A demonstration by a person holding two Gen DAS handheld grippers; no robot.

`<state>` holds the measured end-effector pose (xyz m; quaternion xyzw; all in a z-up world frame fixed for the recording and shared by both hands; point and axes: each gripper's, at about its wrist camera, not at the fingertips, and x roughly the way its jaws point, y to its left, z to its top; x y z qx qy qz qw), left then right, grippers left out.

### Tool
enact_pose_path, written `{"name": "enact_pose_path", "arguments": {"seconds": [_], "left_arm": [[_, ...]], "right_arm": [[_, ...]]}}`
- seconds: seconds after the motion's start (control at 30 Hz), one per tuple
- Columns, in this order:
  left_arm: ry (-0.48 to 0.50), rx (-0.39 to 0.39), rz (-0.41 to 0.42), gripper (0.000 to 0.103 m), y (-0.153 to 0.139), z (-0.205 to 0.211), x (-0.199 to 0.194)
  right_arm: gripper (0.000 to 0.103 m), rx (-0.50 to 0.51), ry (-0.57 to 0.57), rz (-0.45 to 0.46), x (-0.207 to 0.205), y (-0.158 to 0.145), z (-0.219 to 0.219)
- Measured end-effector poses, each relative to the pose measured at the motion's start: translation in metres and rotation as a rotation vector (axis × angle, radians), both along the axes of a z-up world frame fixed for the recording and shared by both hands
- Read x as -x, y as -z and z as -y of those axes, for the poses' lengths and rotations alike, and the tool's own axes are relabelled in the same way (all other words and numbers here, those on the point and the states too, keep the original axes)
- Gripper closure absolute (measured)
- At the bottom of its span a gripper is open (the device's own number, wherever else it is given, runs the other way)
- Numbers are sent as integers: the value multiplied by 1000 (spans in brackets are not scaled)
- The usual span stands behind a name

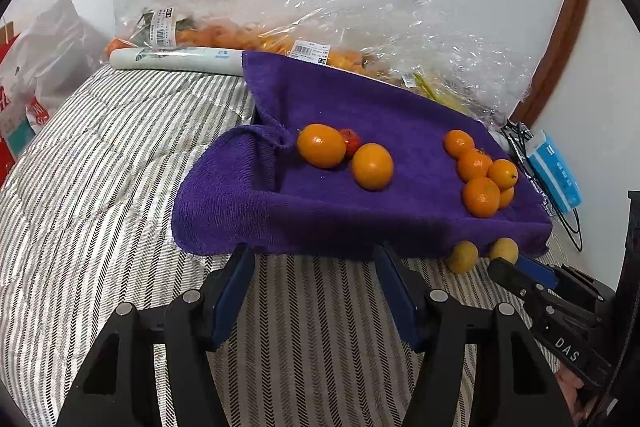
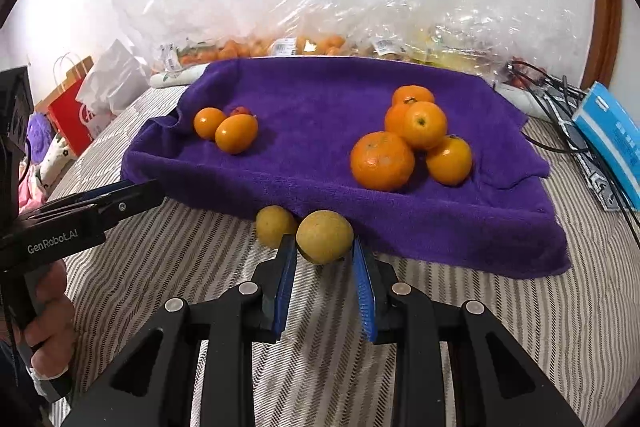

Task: Organize fruits
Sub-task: 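Grip the large yellow pear-like fruit with the right tool and lift it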

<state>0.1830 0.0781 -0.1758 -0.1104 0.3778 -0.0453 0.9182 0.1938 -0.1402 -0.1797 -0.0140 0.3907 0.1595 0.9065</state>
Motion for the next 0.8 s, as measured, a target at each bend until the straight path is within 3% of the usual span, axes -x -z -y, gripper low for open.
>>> {"name": "enact_pose_path", "arguments": {"seconds": [0.8], "left_arm": [[33, -14, 18, 43, -2, 6, 3]], "right_arm": [[74, -6, 25, 13, 2, -2, 10]]}}
